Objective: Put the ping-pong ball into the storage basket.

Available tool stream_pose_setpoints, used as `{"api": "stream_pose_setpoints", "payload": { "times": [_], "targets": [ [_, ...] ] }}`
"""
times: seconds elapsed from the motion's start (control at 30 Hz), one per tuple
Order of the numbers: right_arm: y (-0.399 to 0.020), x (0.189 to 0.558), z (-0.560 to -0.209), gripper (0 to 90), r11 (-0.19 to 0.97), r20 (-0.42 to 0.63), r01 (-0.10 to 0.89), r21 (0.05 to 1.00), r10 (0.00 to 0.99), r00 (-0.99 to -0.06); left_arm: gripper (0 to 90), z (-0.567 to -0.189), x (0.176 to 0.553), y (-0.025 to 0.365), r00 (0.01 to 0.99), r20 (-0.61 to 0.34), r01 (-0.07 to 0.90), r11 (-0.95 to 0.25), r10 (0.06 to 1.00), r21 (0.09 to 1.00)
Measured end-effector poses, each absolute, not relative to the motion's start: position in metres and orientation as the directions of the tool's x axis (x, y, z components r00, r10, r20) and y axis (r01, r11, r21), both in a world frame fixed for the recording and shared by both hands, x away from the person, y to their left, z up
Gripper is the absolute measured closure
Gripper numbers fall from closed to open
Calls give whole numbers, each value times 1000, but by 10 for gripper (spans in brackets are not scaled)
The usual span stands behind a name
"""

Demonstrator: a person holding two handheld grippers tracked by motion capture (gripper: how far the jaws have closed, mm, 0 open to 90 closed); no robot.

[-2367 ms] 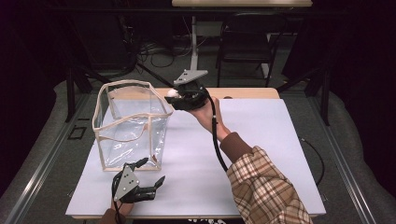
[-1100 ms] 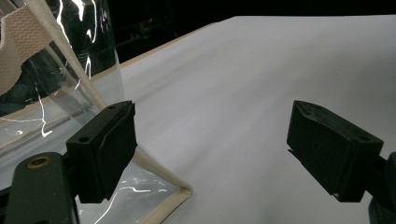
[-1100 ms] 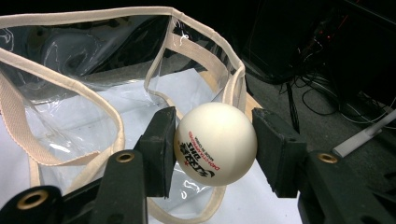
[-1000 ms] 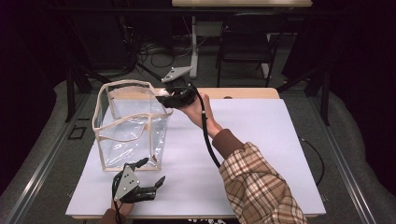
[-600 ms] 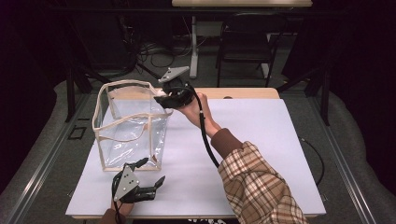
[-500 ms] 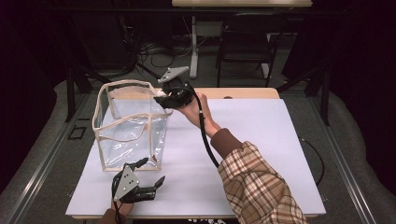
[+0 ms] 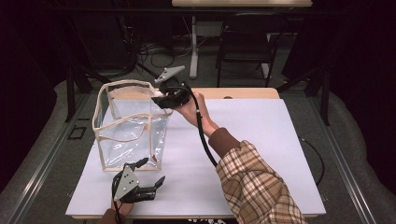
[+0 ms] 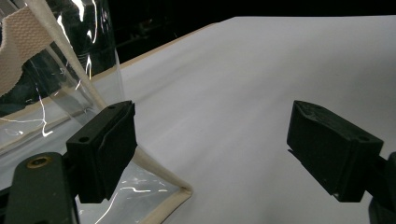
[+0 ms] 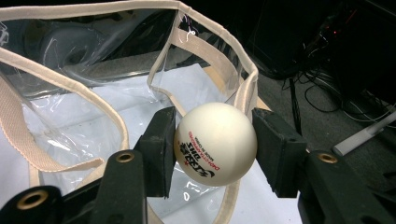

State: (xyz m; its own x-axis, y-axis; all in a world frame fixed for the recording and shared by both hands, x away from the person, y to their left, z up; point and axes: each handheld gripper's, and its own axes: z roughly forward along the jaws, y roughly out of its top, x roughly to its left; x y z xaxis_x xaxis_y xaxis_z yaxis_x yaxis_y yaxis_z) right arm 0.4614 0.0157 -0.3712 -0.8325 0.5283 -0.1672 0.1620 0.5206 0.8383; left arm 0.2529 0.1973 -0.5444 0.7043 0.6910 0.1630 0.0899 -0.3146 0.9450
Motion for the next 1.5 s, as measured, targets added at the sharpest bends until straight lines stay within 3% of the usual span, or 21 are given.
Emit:
{"api": "stream_pose_setpoints", "payload": {
  "times": [1.5],
  "targets": [
    [42, 466, -381, 509, 568, -144, 196, 799, 497, -855, 159, -544, 253, 197, 705, 161, 89, -312, 690, 946]
  ]
}}
